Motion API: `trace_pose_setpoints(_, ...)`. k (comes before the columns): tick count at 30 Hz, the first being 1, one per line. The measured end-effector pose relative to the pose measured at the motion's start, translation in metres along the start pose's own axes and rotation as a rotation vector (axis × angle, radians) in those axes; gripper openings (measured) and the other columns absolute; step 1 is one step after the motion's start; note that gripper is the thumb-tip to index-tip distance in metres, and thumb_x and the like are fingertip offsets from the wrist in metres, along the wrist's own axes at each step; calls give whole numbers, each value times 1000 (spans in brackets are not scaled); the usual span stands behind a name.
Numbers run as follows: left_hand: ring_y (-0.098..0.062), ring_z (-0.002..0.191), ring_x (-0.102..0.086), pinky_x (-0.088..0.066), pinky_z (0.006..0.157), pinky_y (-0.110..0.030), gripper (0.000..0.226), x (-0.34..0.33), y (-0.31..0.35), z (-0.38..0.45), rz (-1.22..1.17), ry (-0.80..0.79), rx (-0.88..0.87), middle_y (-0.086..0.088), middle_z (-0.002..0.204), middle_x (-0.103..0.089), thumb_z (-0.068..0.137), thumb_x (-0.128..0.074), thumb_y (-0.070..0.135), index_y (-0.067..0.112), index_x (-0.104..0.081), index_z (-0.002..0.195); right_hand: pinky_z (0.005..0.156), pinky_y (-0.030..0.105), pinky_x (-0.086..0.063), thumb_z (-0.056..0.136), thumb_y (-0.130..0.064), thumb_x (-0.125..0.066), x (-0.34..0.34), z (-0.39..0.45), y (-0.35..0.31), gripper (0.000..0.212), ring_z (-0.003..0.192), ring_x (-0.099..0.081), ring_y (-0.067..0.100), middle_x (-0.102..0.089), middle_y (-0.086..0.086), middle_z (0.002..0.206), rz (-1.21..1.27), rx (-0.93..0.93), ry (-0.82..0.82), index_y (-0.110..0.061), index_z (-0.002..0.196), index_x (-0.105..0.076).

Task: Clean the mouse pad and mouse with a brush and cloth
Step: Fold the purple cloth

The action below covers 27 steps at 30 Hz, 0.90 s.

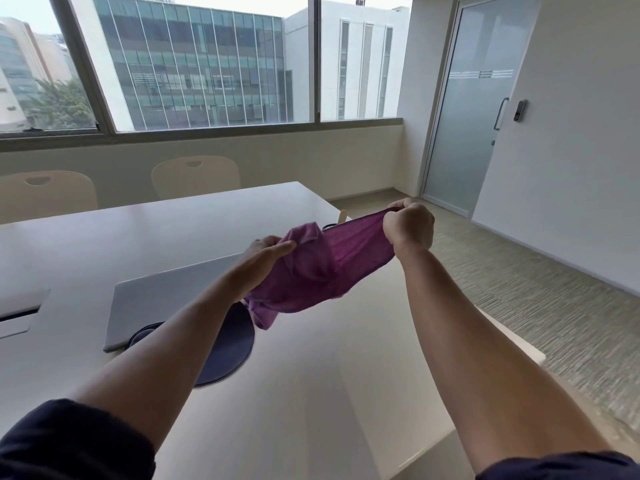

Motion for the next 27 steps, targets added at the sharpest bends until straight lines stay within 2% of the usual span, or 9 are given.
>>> trace_pose_setpoints(3, -19, 78, -70, -55, 71, -28, 26, -1, -3, 3, -51, -13, 12, -2, 90, -74, 93, -58, 44, 22, -71, 99, 88, 42, -55, 81, -7, -45, -2, -2, -3, 36, 108, -61, 30, -69, 10, 109, 57, -15, 45, -20, 102, -71)
trace_pose_setpoints(6, -19, 78, -72, -57, 71, -28, 34, -3, -9, 5, -102, -26, 44, -1, 90, -76, 92, -57, 51, 22, -72, 101, 83, 32, -52, 79, -6, -45, -5, -3, -5, 35, 104, -62, 28, -71, 9, 105, 140, -37, 49, -16, 99, -72)
trace_pose_setpoints(9, -21, 80, -73, -58, 70, -29, 35, -4, -15, 6, -129, -19, 61, -1, 90, -76, 94, -55, 51, 21, -72, 102, 69, 30, -54, 77, -8, -46, -13, -6, -9, 21, 78, -64, 22, -70, 8, 89, 260, -55, -3, -18, 84, -64)
trace_pose_setpoints(11, -26, 81, -73, -60, 74, -34, 37, -8, -16, 6, -182, -28, 64, -6, 91, -76, 98, -51, 48, 18, -73, 103, 59, 29, -54, 78, -17, -58, -24, -14, -16, 5, 63, -62, 16, -70, 6, 82, 262, -28, -108, -20, 76, -57)
trace_pose_setpoints(14, -25, 78, -72, -60, 73, -34, 39, -15, -13, 6, -229, -6, 94, -12, 92, -75, 100, -48, 45, 16, -74, 103, 67, 37, -60, 73, -24, -73, -44, -28, -23, 18, 72, -65, 21, -67, 2, 80, 177, 7, -285, -19, 76, -56)
trace_pose_setpoints(16, -26, 80, -72, -60, 75, -34, 42, -20, -11, 6, -244, 20, 137, -12, 93, -74, 100, -47, 47, 15, -74, 103, 66, 38, -61, 73, -23, -76, -56, -39, -27, 20, 71, -64, 19, -66, 1, 80, 138, 39, -385, -17, 78, -58)
trace_pose_setpoints(20, -32, 94, -68, -56, 88, -42, 47, -28, -12, 6, -322, 100, 337, -15, 101, -70, 98, -47, 52, 10, -66, 108, 55, 23, -51, 79, -18, -77, -76, -62, -38, 13, 70, -64, 13, -68, 7, 98, 162, 133, -633, -21, 77, -64)
trace_pose_setpoints(24, -30, 89, -70, -59, 82, -48, 27, -31, -8, 4, -522, 158, 469, -13, 95, -72, 100, -46, 36, 15, -62, 106, 61, 17, -49, 78, -21, -80, -83, -86, -51, 13, 69, -62, 4, -69, -10, 74, 221, 226, -816, -25, 73, -68)
trace_pose_setpoints(27, -28, 87, -69, -59, 75, -44, 21, -28, -8, 5, -532, 200, 468, -11, 95, -72, 99, -43, 25, 18, -63, 101, 60, 11, -47, 81, -22, -78, -83, -88, -57, 11, 70, -62, 1, -67, -15, 72, 266, 235, -808, -24, 75, -68)
Point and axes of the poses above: each hand's wrist, its own z-axis towards the middle knuckle, its own x-axis out of the back of the hand, y = z × x, the point moved 6 cm from there along z, towards the middle knuckle
